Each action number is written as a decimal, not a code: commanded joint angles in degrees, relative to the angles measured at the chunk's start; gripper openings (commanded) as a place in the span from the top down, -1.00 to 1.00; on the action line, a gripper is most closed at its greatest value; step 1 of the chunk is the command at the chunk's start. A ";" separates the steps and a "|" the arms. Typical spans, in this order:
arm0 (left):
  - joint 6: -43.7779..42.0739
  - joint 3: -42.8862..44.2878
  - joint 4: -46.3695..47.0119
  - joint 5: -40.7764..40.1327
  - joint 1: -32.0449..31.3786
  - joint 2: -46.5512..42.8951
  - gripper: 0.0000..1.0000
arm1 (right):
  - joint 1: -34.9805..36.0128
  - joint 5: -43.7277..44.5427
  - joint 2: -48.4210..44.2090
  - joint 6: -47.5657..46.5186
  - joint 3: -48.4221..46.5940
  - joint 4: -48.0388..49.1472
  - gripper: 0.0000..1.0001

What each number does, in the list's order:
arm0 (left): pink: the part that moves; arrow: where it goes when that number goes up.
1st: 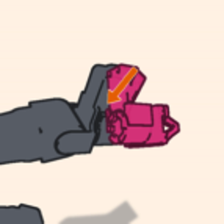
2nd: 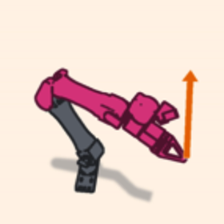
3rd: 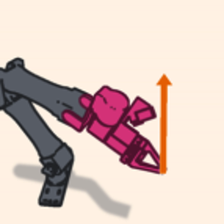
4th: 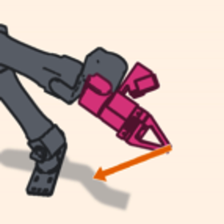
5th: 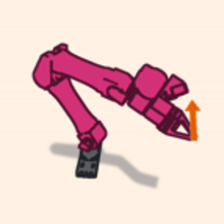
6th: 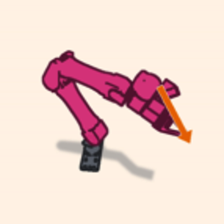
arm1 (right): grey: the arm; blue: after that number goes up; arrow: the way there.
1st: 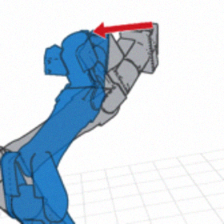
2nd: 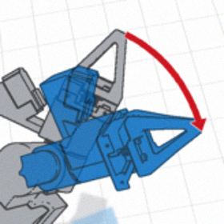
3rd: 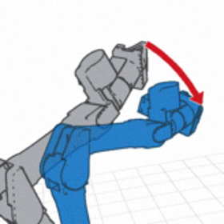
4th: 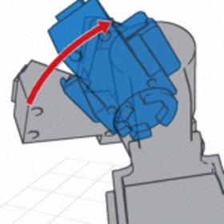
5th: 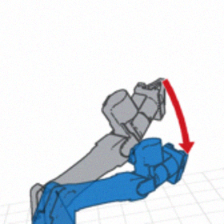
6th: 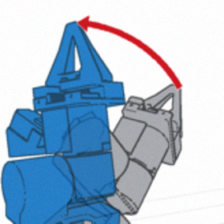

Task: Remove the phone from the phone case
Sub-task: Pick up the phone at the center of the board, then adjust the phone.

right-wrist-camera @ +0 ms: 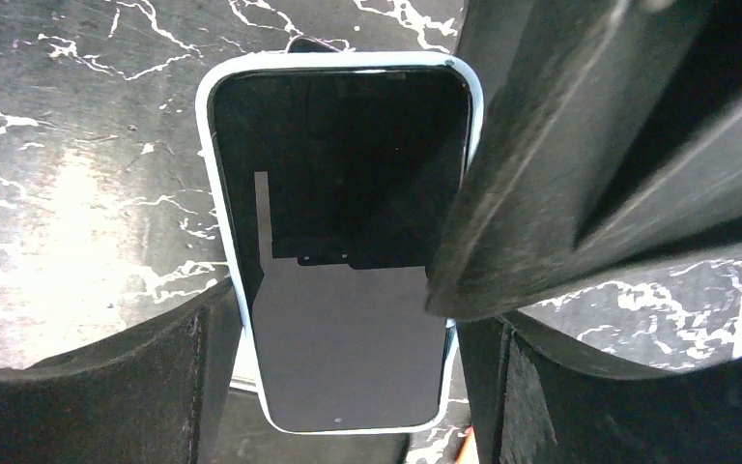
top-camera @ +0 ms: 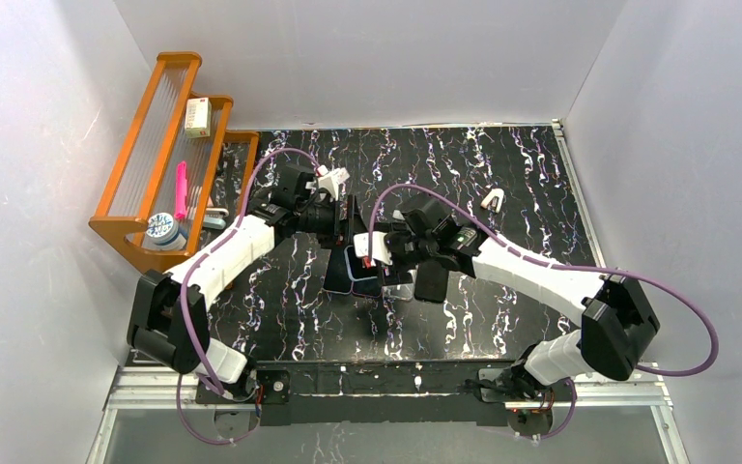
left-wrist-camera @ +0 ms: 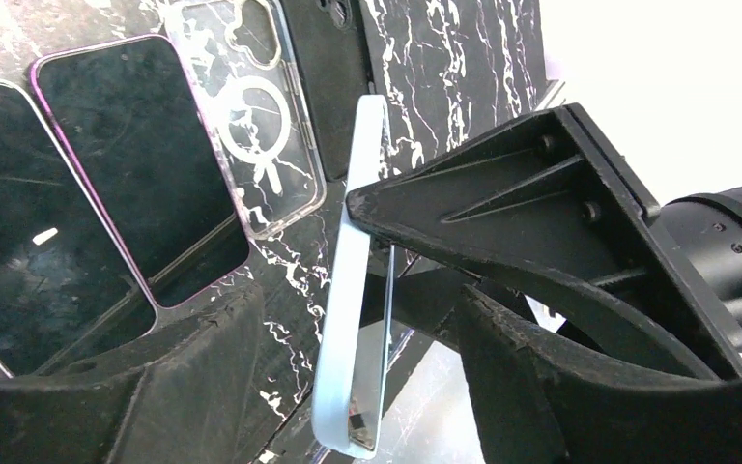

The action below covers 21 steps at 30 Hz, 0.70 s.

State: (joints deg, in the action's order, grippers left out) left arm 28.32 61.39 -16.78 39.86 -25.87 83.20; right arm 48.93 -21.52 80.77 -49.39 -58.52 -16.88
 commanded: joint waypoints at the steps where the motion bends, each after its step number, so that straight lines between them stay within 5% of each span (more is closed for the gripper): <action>1: -1.01 -0.89 -0.55 3.73 -1.00 0.33 -0.30 | 0.72 0.86 -0.66 -6.80 -4.63 2.42 0.97; 9: -1.33 -1.46 -0.04 5.46 -2.30 1.00 0.29 | 1.40 2.83 -0.02 -10.79 -5.93 2.94 0.97; 13: -0.54 -1.54 1.12 6.17 -2.27 0.64 0.92 | 1.82 5.45 -0.44 -12.37 -4.54 5.94 0.97; 21: 2.72 -3.47 7.58 -1.00 -1.25 -4.04 1.00 | 1.78 13.95 -5.75 -6.35 2.62 16.37 0.03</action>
State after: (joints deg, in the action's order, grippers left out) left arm 28.56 59.88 -13.34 41.17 -27.55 84.03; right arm 50.52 -13.45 79.90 -58.59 -57.91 -11.11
